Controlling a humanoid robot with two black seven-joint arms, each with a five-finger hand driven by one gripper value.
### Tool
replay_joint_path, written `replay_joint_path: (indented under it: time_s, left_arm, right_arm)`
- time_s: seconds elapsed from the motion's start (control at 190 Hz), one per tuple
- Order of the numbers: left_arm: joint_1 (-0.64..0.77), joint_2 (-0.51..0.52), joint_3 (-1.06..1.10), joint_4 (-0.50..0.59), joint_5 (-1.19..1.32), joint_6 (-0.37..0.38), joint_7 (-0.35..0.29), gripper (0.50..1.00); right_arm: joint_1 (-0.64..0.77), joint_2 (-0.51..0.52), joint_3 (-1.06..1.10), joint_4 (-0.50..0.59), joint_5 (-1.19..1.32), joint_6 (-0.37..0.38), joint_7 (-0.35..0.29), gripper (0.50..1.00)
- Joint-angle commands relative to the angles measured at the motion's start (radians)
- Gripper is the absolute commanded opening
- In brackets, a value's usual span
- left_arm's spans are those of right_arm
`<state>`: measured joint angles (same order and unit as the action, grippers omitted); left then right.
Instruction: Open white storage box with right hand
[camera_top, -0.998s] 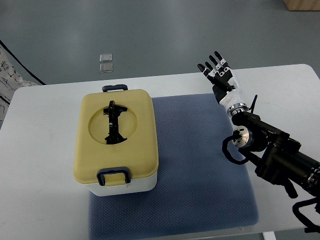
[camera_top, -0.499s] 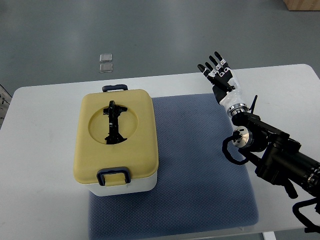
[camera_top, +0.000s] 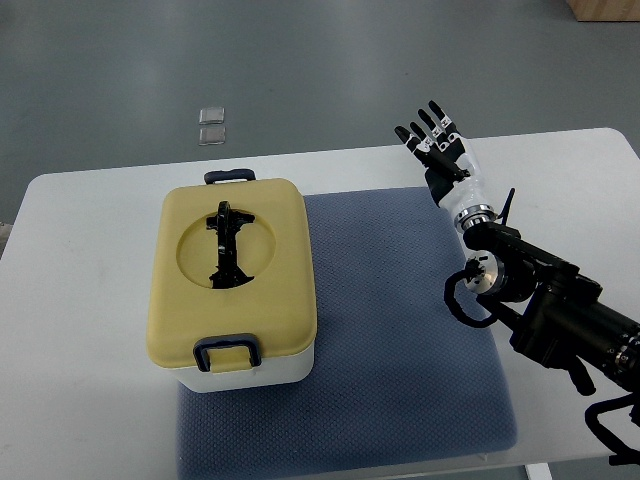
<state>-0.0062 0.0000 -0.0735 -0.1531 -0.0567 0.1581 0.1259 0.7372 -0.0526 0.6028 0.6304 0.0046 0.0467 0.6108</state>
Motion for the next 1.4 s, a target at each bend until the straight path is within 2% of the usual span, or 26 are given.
replay_joint_path:
  time_s: [0.0,0.289,0.63,0.788,0.945,0.998,1.197,1.397]
  left_arm:
    - [0.0,0.0,0.0,0.0,0.0,0.0,0.0,1.0]
    - [0.0,0.0,0.0,0.0,0.0,0.0,0.0,1.0]
    - [0.0,0.0,0.0,0.0,0.0,0.0,0.0,1.0]
    - [0.0,0.0,0.0,0.0,0.0,0.0,0.0,1.0]
    - [0.0,0.0,0.0,0.0,0.0,0.0,0.0,1.0]
    - [0.0,0.0,0.0,0.0,0.0,0.0,0.0,1.0]
    - [0.0,0.0,0.0,0.001,0.0,0.0,0.0,1.0]
    - [0.0,0.0,0.0,0.001,0.0,0.0,0.0,1.0]
  right_arm:
    - [-0.002,-0.003,-0.002,0.0,0.0,0.001,0.0,0.93]
    - [0.008,-0.009,-0.002,0.002,-0.018,0.007,0.0,0.93]
    - [0.11,-0.01,-0.037,0.003,-0.411,-0.016,0.0,0.93]
    - [0.222,-0.044,-0.166,0.003,-0.575,-0.022,0.0,0.93]
    - [0.398,-0.104,-0.359,0.017,-0.683,-0.005,0.0,0.93]
    - [0.467,-0.118,-0.429,0.029,-0.722,0.015,0.0,0.93]
    - [0.709,-0.147,-0.62,0.152,-0.885,0.173,0.0,0.93]
    - [0.841,-0.13,-0.675,0.23,-1.077,0.278,0.0,0.928]
